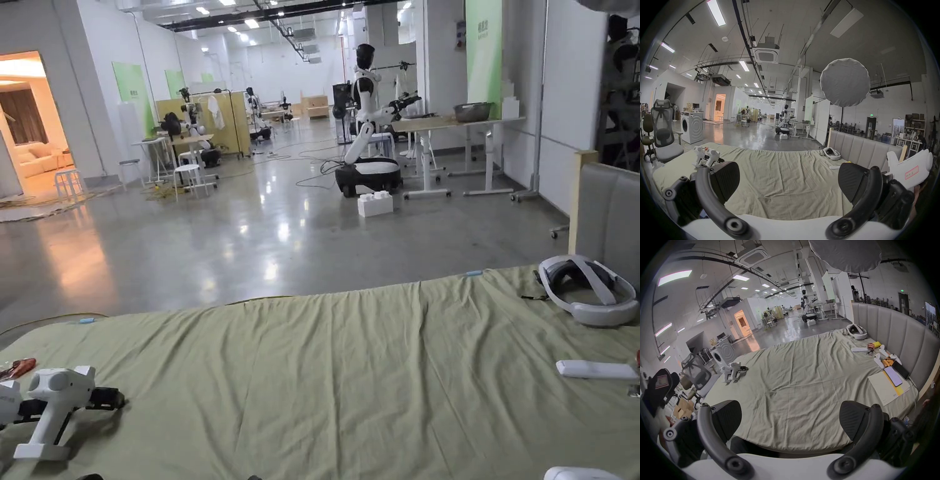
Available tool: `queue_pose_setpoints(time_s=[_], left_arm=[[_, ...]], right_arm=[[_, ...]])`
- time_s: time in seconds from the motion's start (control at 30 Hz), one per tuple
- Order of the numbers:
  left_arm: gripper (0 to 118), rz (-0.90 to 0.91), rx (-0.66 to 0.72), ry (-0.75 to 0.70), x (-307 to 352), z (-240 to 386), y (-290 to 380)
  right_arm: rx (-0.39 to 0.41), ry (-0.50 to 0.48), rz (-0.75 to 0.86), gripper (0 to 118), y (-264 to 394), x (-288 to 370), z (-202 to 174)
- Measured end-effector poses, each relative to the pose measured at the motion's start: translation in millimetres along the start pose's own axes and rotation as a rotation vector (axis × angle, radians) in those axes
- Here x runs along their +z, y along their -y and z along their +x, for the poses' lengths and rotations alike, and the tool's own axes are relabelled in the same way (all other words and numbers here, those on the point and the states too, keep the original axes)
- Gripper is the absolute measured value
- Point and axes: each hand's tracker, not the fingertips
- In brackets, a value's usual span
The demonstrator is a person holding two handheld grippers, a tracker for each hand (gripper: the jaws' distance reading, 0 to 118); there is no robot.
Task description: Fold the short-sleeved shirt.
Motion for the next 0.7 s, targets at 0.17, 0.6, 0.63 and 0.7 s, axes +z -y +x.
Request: queue_pose_setpoints(time_s=[0.17,0.6,0.63,0.7], left_arm=[[118,-0.006,-0.009,0.000,1.6,2.3,0.4],[118,-0.015,-0.003,-0.006,3.0,1.8,3.1],[118,-0.016,-0.003,-0.004,3.3,1.6,3.0],[118,-0.017,-0.006,-0.006,3.2,1.3,3.7]], right_arm=[[-0.008,-0.009,0.024,118,1.3,3.5,0.3],[-0.023,0.013,0.052,118,4.1,7.7,7.7],[-0.023,0.012,0.053,118,4.3,7.8,8.1],[-0.023,0.021,0.055,118,4.3,8.0,7.8]])
